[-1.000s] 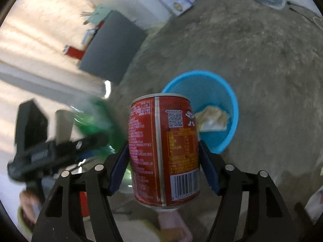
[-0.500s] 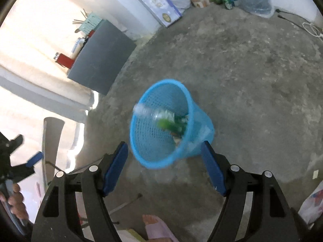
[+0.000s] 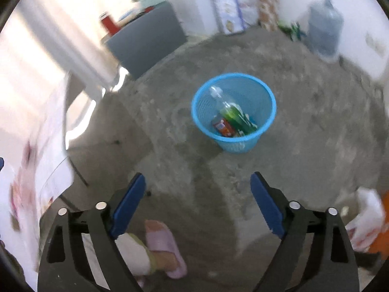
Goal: Collect trash
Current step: 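Open both tools to drop the bottle and can into the wastebasket, then move the left tool to the red snack wrapper and close on it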
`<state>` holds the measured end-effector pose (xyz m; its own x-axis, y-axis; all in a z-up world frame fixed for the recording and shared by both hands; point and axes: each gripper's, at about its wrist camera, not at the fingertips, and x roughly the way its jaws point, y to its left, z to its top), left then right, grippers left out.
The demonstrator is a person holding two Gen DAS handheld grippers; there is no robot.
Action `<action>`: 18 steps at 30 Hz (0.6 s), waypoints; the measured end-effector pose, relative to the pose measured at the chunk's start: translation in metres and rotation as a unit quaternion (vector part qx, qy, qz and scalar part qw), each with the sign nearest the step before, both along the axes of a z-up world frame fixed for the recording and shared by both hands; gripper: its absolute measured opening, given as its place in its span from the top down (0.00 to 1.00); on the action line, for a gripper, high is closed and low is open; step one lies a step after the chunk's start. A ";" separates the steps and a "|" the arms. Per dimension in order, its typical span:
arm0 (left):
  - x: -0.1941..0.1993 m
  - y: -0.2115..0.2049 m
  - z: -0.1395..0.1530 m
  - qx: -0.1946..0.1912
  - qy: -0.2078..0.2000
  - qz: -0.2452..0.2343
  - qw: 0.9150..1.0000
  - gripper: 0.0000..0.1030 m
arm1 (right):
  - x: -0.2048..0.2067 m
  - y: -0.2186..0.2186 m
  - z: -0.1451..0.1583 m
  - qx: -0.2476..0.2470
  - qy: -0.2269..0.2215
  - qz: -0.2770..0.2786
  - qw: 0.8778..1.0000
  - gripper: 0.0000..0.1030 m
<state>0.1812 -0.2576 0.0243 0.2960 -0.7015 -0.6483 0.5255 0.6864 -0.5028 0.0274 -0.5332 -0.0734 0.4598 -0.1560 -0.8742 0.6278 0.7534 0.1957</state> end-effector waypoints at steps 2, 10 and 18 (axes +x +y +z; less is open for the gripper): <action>-0.006 0.049 -0.004 0.025 -0.033 0.050 0.998 0.14 | 0.018 0.025 0.021 -0.047 0.003 0.029 0.998 0.07; -0.041 0.211 -0.024 0.093 -0.074 0.201 0.972 0.14 | 0.113 0.151 0.099 -0.226 -0.053 0.175 0.957 0.08; -0.047 0.300 -0.022 0.058 -0.100 0.316 0.942 0.05 | 0.185 0.272 0.100 -0.112 -0.148 0.339 0.922 0.08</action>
